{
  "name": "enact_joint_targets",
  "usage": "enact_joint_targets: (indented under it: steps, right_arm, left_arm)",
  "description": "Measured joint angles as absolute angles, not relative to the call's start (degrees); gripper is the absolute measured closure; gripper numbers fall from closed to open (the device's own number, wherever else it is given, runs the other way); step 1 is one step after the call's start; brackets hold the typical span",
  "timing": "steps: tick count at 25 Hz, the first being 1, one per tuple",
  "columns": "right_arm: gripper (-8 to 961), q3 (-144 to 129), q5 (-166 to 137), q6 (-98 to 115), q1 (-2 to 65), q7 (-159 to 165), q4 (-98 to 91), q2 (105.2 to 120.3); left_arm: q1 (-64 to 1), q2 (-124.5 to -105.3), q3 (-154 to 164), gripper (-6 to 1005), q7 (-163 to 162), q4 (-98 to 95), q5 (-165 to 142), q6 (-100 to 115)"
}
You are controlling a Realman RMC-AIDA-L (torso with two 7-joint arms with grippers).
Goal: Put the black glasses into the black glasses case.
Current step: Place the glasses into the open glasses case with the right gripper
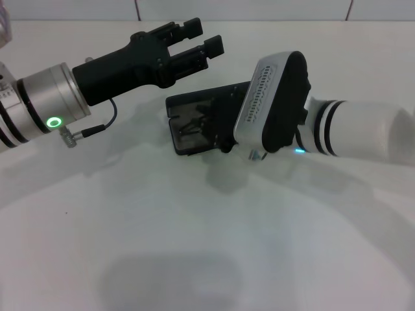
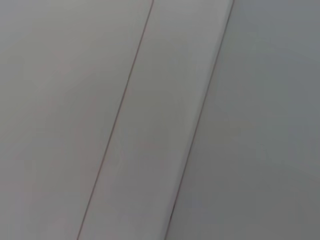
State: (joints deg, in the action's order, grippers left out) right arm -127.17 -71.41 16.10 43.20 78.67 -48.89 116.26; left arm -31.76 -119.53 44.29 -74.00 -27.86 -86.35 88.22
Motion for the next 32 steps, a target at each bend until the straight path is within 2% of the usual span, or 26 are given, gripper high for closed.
enact_joint_targets:
  steps: [4, 8, 12, 20, 27, 32]
  right_arm:
    - [777, -125.45, -73.64, 20.61, 40.11, 78.3, -52.09, 116.11]
    - [777, -117.61, -76.58, 33.77, 37.34, 78.29, -52.73, 116.06]
    - [777, -114.18, -77.14, 41.45, 38.65, 79.2, -48.95, 115.84]
    - [777, -114.23, -78.41, 42.08, 43.05, 81.96, -40.74, 115.99]
    - [778, -107.38, -84.36, 46.75, 40.02, 81.96, -41.78, 115.28]
    - [778, -98.14, -91.32, 51.73, 36.98, 82.13, -42.56, 115.8]
  left_arm:
    - [-31.35, -119.46, 44.15, 292, -74.01, -27.86, -86.2, 88.27]
    - [-31.45, -119.43, 44.03, 292, -74.1, -28.01, -86.17, 88.2]
    - [-31.96, -119.3, 44.01, 292, -74.29, -27.95, -86.14, 88.11]
    - [-32.9, -119.34, 44.04, 291, -74.21, -27.82, -86.14, 88.02]
    - [-32.36, -119.37, 43.97, 292, -74.05, -27.88, -86.09, 87.97]
    - [-32.29, -119.55, 44.19, 292, -71.59, -27.23, -86.14, 87.97]
